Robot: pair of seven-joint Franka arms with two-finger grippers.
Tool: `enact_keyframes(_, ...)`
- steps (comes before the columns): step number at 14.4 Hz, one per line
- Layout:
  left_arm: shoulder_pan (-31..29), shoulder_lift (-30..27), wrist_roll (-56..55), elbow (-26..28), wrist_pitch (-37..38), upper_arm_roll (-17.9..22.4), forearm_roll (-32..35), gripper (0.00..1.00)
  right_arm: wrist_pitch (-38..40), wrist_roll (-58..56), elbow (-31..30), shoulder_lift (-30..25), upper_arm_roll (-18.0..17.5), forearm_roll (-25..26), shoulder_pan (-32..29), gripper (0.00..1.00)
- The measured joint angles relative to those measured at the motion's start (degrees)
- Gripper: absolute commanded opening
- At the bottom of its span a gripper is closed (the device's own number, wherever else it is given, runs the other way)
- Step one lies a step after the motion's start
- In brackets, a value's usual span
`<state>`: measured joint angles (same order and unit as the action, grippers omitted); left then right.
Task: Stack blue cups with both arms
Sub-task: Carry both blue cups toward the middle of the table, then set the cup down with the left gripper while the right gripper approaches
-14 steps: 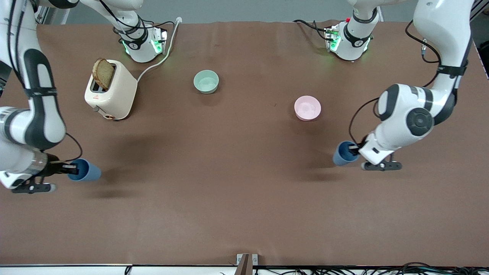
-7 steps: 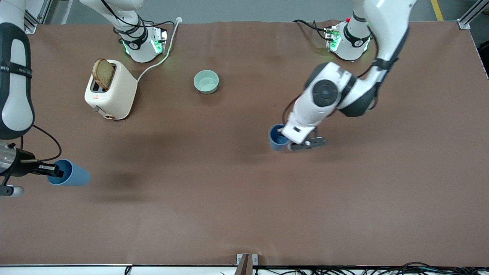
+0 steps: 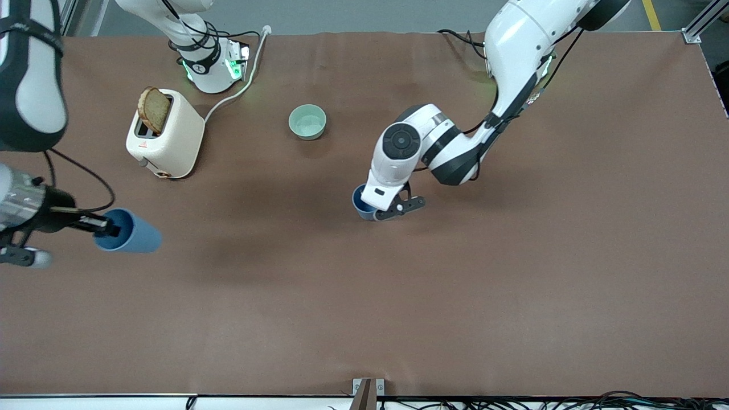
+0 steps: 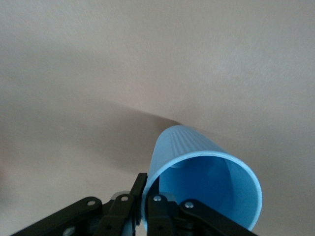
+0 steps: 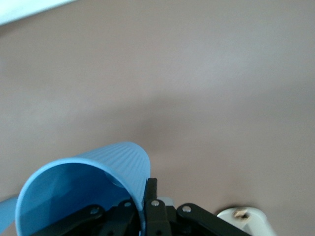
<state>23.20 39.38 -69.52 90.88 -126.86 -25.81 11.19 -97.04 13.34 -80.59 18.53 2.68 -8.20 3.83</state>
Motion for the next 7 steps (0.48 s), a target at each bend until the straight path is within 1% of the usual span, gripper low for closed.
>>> enact_keyframes(1, 0.5, 0.8, -0.7, -0.4, 0.0, 0.0, 0.4, 0.02, 0.3, 2.4, -0.2, 0.0, -0.1, 0.0, 2.4, 0.01)
enact_keyframes(2, 0.6, 1.4, -0.9, -0.7, 0.0, 0.0, 0.6, 0.07, 0.3, 5.1, -0.6, 0.1, -0.1, 0.0, 5.0, 0.01)
enact_keyframes(3, 0.5, 1.6, -0.9, -0.8, 0.0, 0.1, 0.7, 0.32, 0.2, 7.9, -0.9, 0.2, -0.1, 0.0, 7.5, 0.01)
enact_keyframes(4, 0.5, 1.6, -0.9, -0.9, 0.0, 0.2, 0.7, 0.69, 0.2, 9.9, -1.4, 0.2, -0.1, 0.1, 9.6, 0.01)
enact_keyframes(5, 0.4, 1.6, -0.9, -1.0, 0.0, 0.3, 0.7, 1.0, 0.2, 10.9, -1.9, 0.2, -0.1, 0.0, 11.3, 0.01)
enact_keyframes(7, 0.2, 1.5, -0.9, -1.7, 0.0, 0.4, 0.7, 1.0, 0.1, 13.5, -3.0, 0.2, -0.1, 0.0, 14.2, 0.01)
